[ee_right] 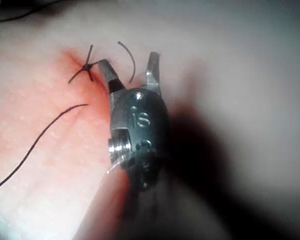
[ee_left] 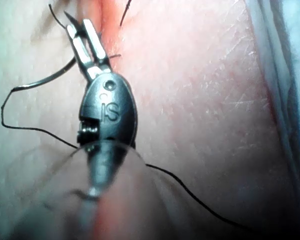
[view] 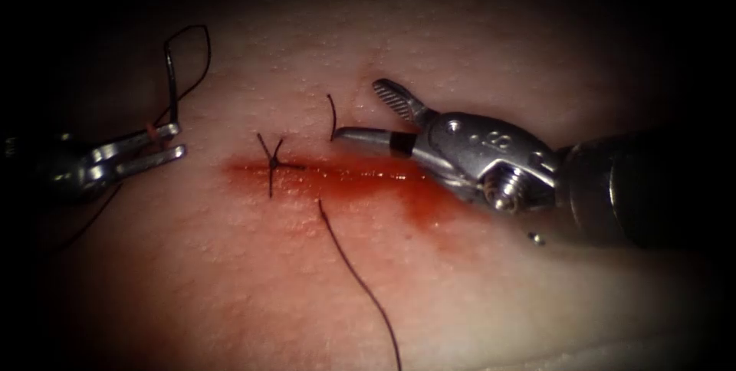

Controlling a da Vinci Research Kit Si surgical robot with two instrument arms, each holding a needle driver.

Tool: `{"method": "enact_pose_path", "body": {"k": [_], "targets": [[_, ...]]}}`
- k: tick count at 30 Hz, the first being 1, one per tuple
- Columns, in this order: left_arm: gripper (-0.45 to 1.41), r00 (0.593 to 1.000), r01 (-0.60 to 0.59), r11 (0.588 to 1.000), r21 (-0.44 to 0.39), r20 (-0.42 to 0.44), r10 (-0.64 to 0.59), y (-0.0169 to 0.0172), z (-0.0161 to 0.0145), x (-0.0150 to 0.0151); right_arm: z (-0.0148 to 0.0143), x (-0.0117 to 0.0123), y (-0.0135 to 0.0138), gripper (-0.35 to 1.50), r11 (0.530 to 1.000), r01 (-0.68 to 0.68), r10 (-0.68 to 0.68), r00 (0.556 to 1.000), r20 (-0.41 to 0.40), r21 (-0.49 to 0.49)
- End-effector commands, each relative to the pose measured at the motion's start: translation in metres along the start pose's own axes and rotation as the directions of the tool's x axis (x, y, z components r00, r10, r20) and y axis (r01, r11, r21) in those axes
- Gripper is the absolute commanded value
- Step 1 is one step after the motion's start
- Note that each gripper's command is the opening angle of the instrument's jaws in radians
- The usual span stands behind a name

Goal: Wound Closure
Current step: Adjust the suture tail with the right tool.

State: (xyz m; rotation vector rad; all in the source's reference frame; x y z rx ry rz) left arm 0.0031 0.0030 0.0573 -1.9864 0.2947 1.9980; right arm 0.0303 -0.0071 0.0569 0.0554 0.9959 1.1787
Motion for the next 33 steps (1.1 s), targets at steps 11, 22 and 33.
{"method": "enact_pose_path", "body": {"k": [11,22,33], "targets": [[-0.45,1.000,-0.001,1.000,0.000,-0.002,0.001,0.0000,0.0005,-0.0006,0.0039,-0.0014,0.0007,0.67,0.999,0.003,-0.003,1.000,0.003,0.039],[-0.45,1.000,-0.001,1.000,0.000,-0.002,0.001,0.0000,0.0005,-0.0006,0.0055,-0.0005,-0.0003,-0.35,0.997,0.008,-0.011,0.999,0.037,0.078],[-0.45,1.000,-0.001,1.000,0.000,-0.002,0.001,0.0000,0.0005,-0.0006,0.0050,0.0010,0.0006,-0.35,0.990,-0.110,0.107,0.993,0.042,0.083]]}}
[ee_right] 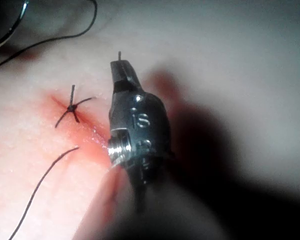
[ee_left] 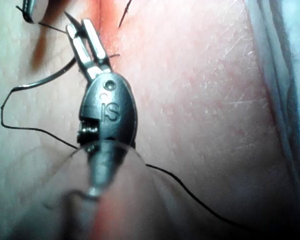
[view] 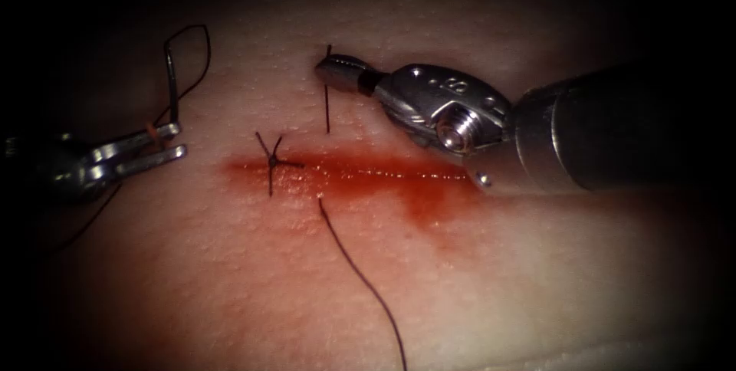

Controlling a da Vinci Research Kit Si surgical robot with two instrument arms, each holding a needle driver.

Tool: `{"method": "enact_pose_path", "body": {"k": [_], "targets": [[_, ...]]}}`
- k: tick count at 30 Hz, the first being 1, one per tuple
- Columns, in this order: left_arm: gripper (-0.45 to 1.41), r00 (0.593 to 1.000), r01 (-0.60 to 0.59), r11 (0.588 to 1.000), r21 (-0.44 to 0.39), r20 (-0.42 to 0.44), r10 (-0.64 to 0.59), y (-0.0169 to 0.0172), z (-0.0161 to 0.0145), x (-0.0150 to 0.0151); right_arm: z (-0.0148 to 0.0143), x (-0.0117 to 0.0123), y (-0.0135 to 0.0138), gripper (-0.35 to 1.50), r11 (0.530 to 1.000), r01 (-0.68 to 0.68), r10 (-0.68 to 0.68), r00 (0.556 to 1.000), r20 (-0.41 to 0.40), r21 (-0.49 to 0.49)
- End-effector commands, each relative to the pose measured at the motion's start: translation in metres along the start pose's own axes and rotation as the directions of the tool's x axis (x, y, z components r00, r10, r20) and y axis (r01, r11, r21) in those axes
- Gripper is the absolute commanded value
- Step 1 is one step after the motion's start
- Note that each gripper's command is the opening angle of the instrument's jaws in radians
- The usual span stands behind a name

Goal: Wound Closure
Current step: Adjust the suture tail with the right tool.

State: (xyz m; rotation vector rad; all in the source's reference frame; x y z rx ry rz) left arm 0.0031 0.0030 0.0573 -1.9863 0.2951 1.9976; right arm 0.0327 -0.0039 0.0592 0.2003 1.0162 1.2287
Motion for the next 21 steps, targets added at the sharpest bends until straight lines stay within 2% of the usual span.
{"method": "enact_pose_path", "body": {"k": [1,9,16,17,18,19,21], "targets": [[-0.45,1.000,-0.001,1.000,-0.001,-0.001,0.001,0.0000,0.0005,-0.0006,0.0006,-0.0001,-0.0001,-0.35,1.000,-0.002,0.002,1.000,-0.005,0.003],[-0.45,1.000,-0.001,1.000,-0.001,-0.002,0.001,-0.0001,0.0005,-0.0009,-0.0007,0.0025,-0.0002,-0.35,0.999,-0.036,0.037,0.998,-0.044,0.021],[-0.45,1.000,-0.001,1.000,0.000,-0.002,0.001,-0.0002,0.0005,-0.0010,-0.0009,0.0018,-0.0004,-0.35,0.999,-0.030,0.031,0.998,-0.051,0.023],[-0.45,1.000,-0.001,1.000,-0.001,-0.002,0.001,-0.0003,0.0005,-0.0012,-0.0009,0.0017,-0.0004,-0.18,0.999,-0.035,0.036,0.998,-0.051,0.024],[-0.45,1.000,-0.001,1.000,-0.001,-0.002,0.001,-0.0004,0.0005,-0.0014,-0.0010,0.0017,-0.0004,0.12,0.999,-0.029,0.030,0.998,-0.048,0.025],[-0.45,1.000,0.000,1.000,0.004,0.005,0.000,-0.0008,0.0004,-0.0017,-0.0012,0.0017,-0.0004,0.66,0.999,-0.017,0.019,0.998,-0.059,0.029],[-0.45,1.000,0.001,1.000,0.018,0.024,-0.001,-0.0016,0.0004,-0.0027,-0.0017,0.0017,-0.0002,1.01,0.999,0.007,-0.005,0.998,-0.070,0.036]]}}
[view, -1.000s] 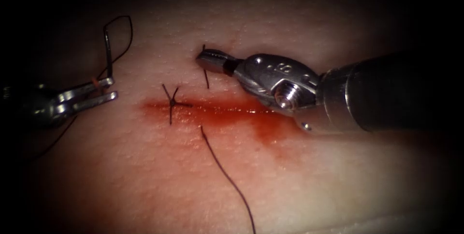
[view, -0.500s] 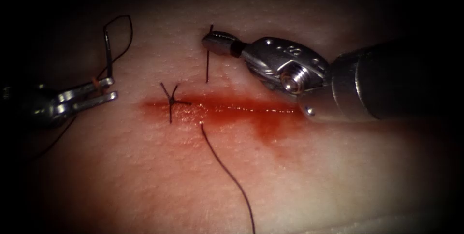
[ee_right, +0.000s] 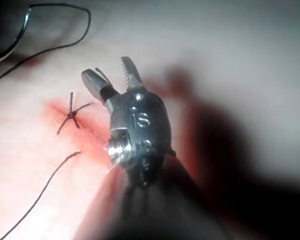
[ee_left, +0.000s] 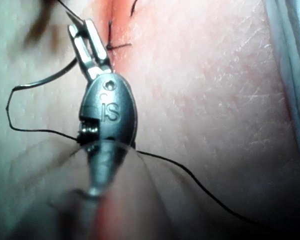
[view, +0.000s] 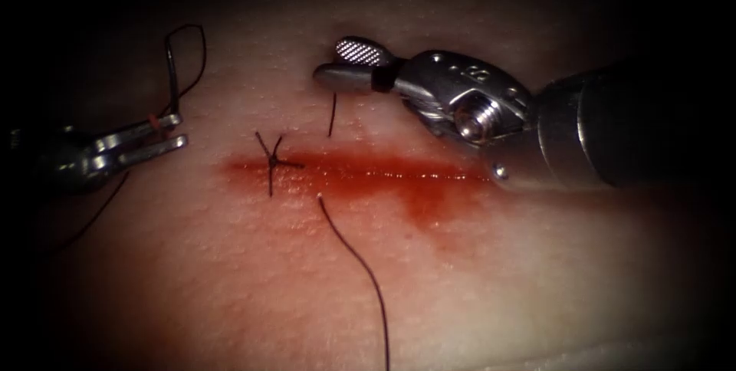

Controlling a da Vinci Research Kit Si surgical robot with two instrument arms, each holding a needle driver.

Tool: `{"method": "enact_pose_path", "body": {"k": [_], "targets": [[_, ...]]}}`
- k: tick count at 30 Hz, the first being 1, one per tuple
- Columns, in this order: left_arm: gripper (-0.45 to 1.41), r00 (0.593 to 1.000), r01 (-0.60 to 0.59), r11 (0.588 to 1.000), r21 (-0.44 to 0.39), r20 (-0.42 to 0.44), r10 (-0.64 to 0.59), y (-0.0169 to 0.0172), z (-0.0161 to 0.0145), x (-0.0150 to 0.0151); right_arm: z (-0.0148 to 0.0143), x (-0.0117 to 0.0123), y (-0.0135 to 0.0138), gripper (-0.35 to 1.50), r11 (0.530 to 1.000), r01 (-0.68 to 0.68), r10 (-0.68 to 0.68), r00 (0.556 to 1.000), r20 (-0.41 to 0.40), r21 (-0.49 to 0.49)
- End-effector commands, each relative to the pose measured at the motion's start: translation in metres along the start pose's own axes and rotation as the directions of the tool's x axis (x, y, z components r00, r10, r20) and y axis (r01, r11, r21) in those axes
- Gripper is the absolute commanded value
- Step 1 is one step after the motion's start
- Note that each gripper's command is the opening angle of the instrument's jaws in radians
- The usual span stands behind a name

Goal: Wound Closure
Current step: Adjust the suture tail with the right tool, then set the needle in the left gripper down, then grab a long length of suture with the left tool.

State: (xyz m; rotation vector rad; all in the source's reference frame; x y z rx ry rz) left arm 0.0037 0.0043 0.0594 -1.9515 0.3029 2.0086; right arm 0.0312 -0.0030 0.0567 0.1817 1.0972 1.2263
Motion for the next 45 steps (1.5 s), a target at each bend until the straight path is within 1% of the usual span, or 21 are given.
{"method": "enact_pose_path", "body": {"k": [1,4,8,9,10,15,16,20,21,22,23,26,27,29,30,31,36,38,41,42,45], "targets": [[-0.45,1.000,0.004,1.000,0.012,0.013,-0.004,-0.0002,0.0006,-0.0009,0.0002,-0.0004,0.0001,1.08,1.000,0.017,-0.017,1.000,-0.002,0.009],[-0.45,0.999,-0.012,0.999,0.039,0.046,0.010,-0.0015,0.0009,-0.0030,-0.0020,-0.0006,0.0005,1.31,0.996,0.074,-0.073,0.997,-0.018,0.043],[-0.45,0.998,-0.019,0.998,0.058,0.068,0.015,-0.0031,0.0012,-0.0051,-0.0044,-0.0007,0.0008,1.35,0.994,0.082,-0.080,0.996,-0.036,0.077],[-0.45,0.996,-0.024,0.997,0.072,0.085,0.018,-0.0043,0.0014,-0.0067,-0.0062,-0.0006,0.0011,1.33,0.991,0.088,-0.082,0.995,-0.060,0.102],[-0.45,0.996,-0.024,0.997,0.072,0.085,0.018,-0.0043,0.0014,-0.0067,-0.0062,-0.0006,0.0011,1.33,0.991,0.088,-0.082,0.995,-0.060,0.102],[-0.45,0.989,-0.049,0.994,0.099,0.143,0.035,-0.0075,0.0027,-0.0110,-0.0084,-0.0004,0.0014,1.41,0.972,0.203,-0.190,0.975,-0.114,0.119],[-0.45,0.988,-0.048,0.993,0.103,0.153,0.032,-0.0081,0.0033,-0.0120,-0.0086,-0.0004,0.0014,1.33,0.960,0.255,-0.241,0.962,-0.126,0.115],[-0.45,0.983,-0.045,0.994,0.099,0.183,0.027,-0.0093,0.0052,-0.0148,-0.0086,-0.0005,0.0012,1.31,0.896,0.435,-0.428,0.899,-0.091,0.091],[-0.45,0.980,-0.054,0.995,0.089,0.198,0.035,-0.0094,0.0058,-0.0159,-0.0086,-0.0005,0.0012,1.33,0.847,0.528,-0.527,0.849,-0.040,0.060],[-0.45,0.978,-0.048,0.995,0.084,0.208,0.029,-0.0093,0.0061,-0.0165,-0.0087,-0.0005,0.0011,1.35,0.830,0.556,-0.556,0.831,-0.015,0.044],[-0.45,0.975,-0.028,0.997,0.077,0.221,0.010,-0.0092,0.0066,-0.0175,-0.0088,-0.0006,0.0010,1.36,0.789,0.615,-0.615,0.788,0.041,0.008],[-0.45,0.967,0.058,0.995,0.077,0.242,-0.075,-0.0090,0.0073,-0.0190,-0.0089,-0.0006,0.0008,1.45,0.759,0.651,-0.647,0.756,0.099,-0.015],[-0.35,0.964,0.079,0.994,0.077,0.249,-0.096,-0.0090,0.0074,-0.0193,-0.0089,-0.0006,0.0008,1.45,0.759,0.651,-0.647,0.756,0.098,-0.008],[0.02,0.946,0.165,0.982,0.089,0.269,-0.183,-0.0088,0.0080,-0.0197,-0.0089,-0.0007,0.0008,1.45,0.762,0.648,-0.646,0.759,0.081,0.015],[0.12,0.939,0.186,0.978,0.091,0.277,-0.205,-0.0087,0.0081,-0.0197,-0.0089,-0.0007,0.0008,1.45,0.758,0.652,-0.651,0.755,0.081,0.016],[0.41,0.919,0.241,0.966,0.098,0.296,-0.259,-0.0082,0.0081,-0.0194,-0.0089,-0.0008,0.0008,1.45,0.754,0.657,-0.656,0.750,0.080,0.016],[0.96,0.889,0.281,0.955,0.094,0.350,-0.296,-0.0071,0.0080,-0.0175,-0.0087,-0.0008,0.0010,1.47,0.746,0.666,-0.665,0.742,0.079,0.016],[1.11,0.879,0.287,0.954,0.091,0.372,-0.300,-0.0066,0.0079,-0.0162,-0.0087,-0.0008,0.0011,1.47,0.746,0.665,-0.665,0.743,0.074,0.024],[1.16,0.864,0.303,0.949,0.086,0.395,-0.311,-0.0064,0.0075,-0.0139,-0.0087,-0.0008,0.0011,1.43,0.747,0.663,-0.665,0.745,0.054,0.051],[1.16,0.864,0.303,0.949,0.086,0.395,-0.311,-0.0064,0.0075,-0.0139,-0.0087,-0.0008,0.0011,1.43,0.747,0.663,-0.665,0.745,0.054,0.051],[1.06,0.882,0.246,0.968,0.051,0.402,-0.246,-0.0055,0.0065,-0.0108,-0.0087,-0.0010,0.0011,1.40,0.738,0.672,-0.674,0.737,0.046,0.063]]}}
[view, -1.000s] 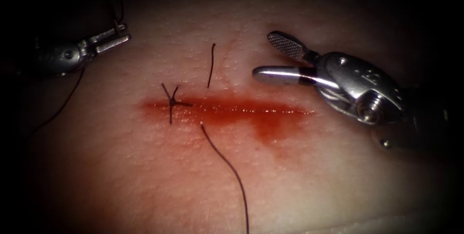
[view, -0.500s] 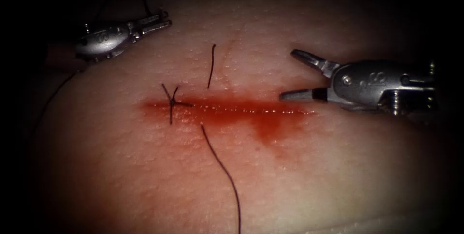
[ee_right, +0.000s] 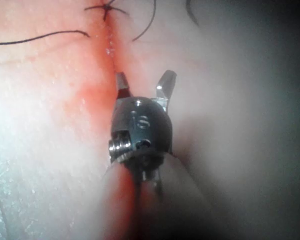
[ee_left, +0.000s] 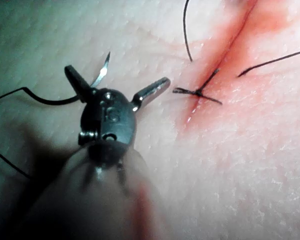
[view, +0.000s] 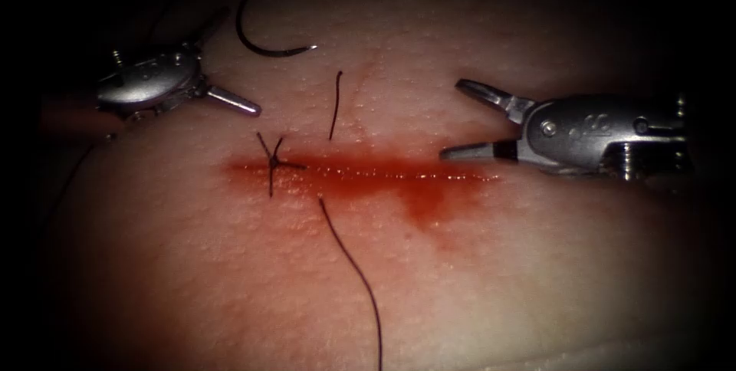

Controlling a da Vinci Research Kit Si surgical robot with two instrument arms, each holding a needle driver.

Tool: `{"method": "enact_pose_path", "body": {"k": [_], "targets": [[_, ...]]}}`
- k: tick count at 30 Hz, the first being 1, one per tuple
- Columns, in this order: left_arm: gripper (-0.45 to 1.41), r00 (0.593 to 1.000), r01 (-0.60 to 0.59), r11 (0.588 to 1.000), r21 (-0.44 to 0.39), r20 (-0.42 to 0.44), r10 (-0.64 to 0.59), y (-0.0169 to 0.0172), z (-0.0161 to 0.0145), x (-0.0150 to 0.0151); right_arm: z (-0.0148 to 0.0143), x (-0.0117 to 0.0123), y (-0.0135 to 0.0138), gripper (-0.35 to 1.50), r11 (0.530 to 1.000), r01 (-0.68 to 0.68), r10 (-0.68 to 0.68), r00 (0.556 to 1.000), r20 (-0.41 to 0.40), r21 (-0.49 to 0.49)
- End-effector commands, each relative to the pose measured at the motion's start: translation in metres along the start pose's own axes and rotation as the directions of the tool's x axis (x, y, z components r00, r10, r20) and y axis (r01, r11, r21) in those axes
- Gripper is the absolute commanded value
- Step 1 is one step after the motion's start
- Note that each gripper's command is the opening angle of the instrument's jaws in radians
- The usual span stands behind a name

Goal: Wound Closure
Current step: Grab a long length of suture with the left tool.

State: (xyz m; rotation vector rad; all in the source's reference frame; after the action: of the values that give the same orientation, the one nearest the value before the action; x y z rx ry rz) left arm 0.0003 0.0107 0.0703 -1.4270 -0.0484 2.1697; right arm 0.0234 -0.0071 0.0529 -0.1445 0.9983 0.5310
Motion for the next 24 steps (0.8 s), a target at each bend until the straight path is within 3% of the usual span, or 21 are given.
{"method": "enact_pose_path", "body": {"k": [1,7,8,10,14,16,19,21,24], "targets": [[1.01,1.000,-0.019,1.000,-0.010,-0.009,0.019,0.0003,0.0004,0.0000,0.0008,-0.0003,-0.0004,1.40,1.000,0.001,-0.001,1.000,-0.007,0.007],[0.74,0.990,-0.116,0.986,-0.116,-0.095,0.106,0.0051,-0.0021,0.0026,0.0002,-0.0003,-0.0012,1.35,0.999,0.004,-0.003,0.999,-0.033,0.032],[0.63,0.980,-0.161,0.974,-0.162,-0.140,0.139,0.0064,-0.0026,0.0032,0.0001,-0.0002,-0.0013,1.35,0.999,0.010,-0.009,0.999,-0.034,0.039],[0.56,0.968,-0.218,0.956,-0.196,-0.171,0.186,0.0078,-0.0029,0.0039,-0.0001,-0.0001,-0.0015,1.31,0.999,0.015,-0.014,0.999,-0.040,0.046],[0.47,0.904,-0.397,0.890,-0.226,-0.263,0.337,0.0118,-0.0030,0.0055,-0.0003,0.0001,-0.0017,1.31,0.998,0.033,-0.031,0.999,-0.043,0.049],[0.47,0.895,-0.415,0.881,-0.228,-0.277,0.350,0.0125,-0.0029,0.0056,-0.0003,0.0000,-0.0017,1.31,0.998,0.033,-0.031,0.999,-0.043,0.049],[0.47,0.824,-0.539,0.815,-0.211,-0.332,0.459,0.0155,-0.0025,0.0064,-0.0004,-0.0001,-0.0016,1.31,0.998,0.040,-0.038,0.998,-0.047,0.052],[0.47,0.805,-0.567,0.799,-0.200,-0.340,0.486,0.0162,-0.0024,0.0066,-0.0004,-0.0001,-0.0016,1.31,0.998,0.041,-0.038,0.998,-0.047,0.053],[0.49,0.731,-0.668,0.722,-0.183,-0.346,0.588,0.0192,-0.0020,0.0069,-0.0007,-0.0002,-0.0016,1.33,0.998,0.042,-0.039,0.998,-0.050,0.056]]}}
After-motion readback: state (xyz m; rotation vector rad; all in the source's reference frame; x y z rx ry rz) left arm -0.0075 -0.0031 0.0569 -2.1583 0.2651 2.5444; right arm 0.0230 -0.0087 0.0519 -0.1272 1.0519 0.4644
